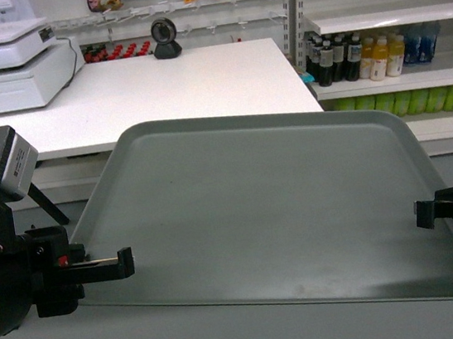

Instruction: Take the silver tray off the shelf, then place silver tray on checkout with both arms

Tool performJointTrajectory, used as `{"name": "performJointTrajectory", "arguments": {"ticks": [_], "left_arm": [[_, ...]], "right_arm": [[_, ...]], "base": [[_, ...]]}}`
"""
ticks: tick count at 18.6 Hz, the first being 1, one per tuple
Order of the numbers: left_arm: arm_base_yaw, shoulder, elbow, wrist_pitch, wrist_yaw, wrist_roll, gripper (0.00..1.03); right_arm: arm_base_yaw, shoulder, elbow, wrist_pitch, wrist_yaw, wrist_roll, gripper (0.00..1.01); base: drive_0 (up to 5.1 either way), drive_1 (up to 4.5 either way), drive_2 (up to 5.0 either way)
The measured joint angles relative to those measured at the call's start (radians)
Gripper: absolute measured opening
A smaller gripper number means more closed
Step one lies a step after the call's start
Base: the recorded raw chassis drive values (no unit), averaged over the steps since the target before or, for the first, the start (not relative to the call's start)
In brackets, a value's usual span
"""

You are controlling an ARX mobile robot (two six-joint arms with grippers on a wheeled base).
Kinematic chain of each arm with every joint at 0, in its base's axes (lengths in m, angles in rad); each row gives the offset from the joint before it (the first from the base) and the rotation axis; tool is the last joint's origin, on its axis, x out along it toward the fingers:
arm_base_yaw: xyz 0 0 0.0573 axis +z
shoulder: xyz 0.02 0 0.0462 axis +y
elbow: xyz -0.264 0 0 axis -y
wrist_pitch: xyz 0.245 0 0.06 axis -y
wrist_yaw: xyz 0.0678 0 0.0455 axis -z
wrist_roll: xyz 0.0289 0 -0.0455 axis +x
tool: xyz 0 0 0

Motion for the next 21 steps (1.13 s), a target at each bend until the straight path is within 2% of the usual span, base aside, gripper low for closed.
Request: {"name": "performJointTrajectory", "arguments": {"ticks": [10,14,21], "left_arm": [[0.0,0.0,0.0,-0.003,-0.001,0.0,0.02],[0.007,0.0,0.0,-0.008,0.0,0.005,0.02],[0.002,0.0,0.0,-0.002,-0.003,0.006,0.02]], "right_arm": [[0.001,0.0,0.0,-0.003,0.0,0.0,0.03],[0.007,0.0,0.0,0.002,0.0,0.0,0.03],[0.006,0.0,0.0,0.0,0.002,0.0,0.03]], "base": [[-5.0,2.42,2.4],[0.0,0.0,0.0],[-0.1,4.21,-4.3]]}}
